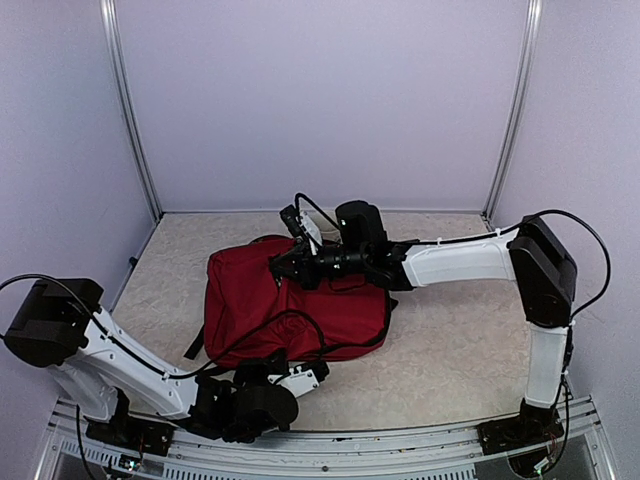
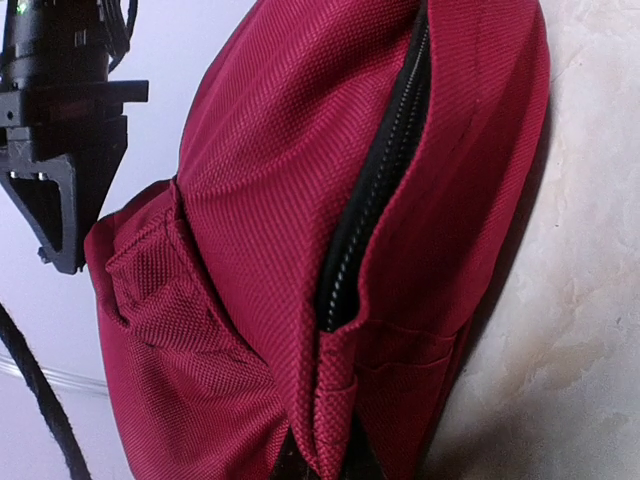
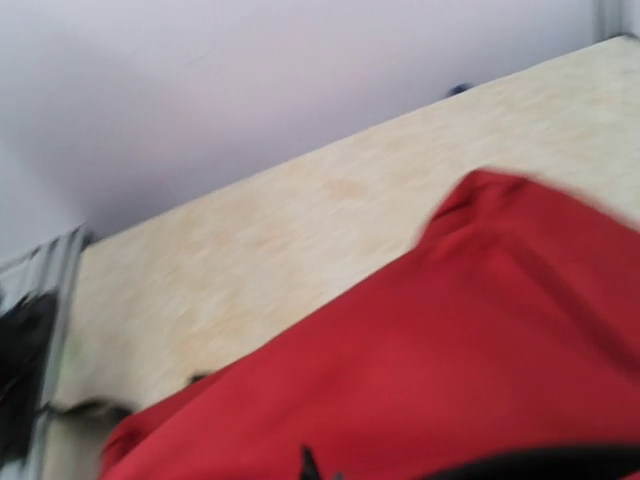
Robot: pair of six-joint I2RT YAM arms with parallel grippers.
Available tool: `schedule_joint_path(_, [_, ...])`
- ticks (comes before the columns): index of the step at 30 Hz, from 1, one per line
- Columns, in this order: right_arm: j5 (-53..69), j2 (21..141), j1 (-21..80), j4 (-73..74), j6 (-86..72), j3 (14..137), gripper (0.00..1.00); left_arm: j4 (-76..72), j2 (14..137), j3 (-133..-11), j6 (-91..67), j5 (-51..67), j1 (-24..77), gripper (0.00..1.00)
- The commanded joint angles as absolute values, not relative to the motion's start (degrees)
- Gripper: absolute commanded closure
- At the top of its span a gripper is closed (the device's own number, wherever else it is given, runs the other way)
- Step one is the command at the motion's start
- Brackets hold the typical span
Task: Pack the student bag
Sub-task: Zip the lower front pocket of the student bag.
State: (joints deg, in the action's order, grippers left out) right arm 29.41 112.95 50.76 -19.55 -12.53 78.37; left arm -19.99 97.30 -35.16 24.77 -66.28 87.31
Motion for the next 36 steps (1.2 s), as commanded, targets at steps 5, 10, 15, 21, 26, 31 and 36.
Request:
schedule_joint_path(5, [18.7, 119.7, 45.6, -28.9, -16.1, 90.5, 1.0, -11.3, 94.1, -38.0, 20.8, -55.2, 91.1, 1.0])
schedule_joint_path(10, [14.0, 123.7, 42.5, -25.6, -17.5, 95.3, 1.0, -10.1, 93.2, -38.9, 19.2, -51.9, 91.7, 1.0])
schedule_joint_path(15, [11.6, 126.9, 39.9, -24.8, -20.0, 97.7, 1.0, -8.5, 92.6, -39.2, 17.3, -50.5, 92.1, 1.0])
schedule_joint_path(21, [12.4, 127.3, 39.8, -22.4, -17.7, 99.2, 1.0, -9.6, 90.9, -38.1, 15.0, -48.1, 90.9, 1.0])
schedule_joint_path(26, [12.5, 119.8, 39.7, -17.6, -13.4, 95.8, 0.55, -13.9, 88.8, -38.1, 15.1, -45.9, 87.5, 1.0])
schedule_joint_path(31, [10.8, 104.9, 38.7, -11.7, -8.0, 83.7, 0.11, -17.0, 90.1, -39.4, 17.6, -43.6, 84.6, 1.0])
schedule_joint_path(36, [6.3, 88.6, 33.1, -6.4, -7.3, 66.8, 0.07, -16.1, 91.7, -41.7, 18.1, -40.4, 85.2, 1.0])
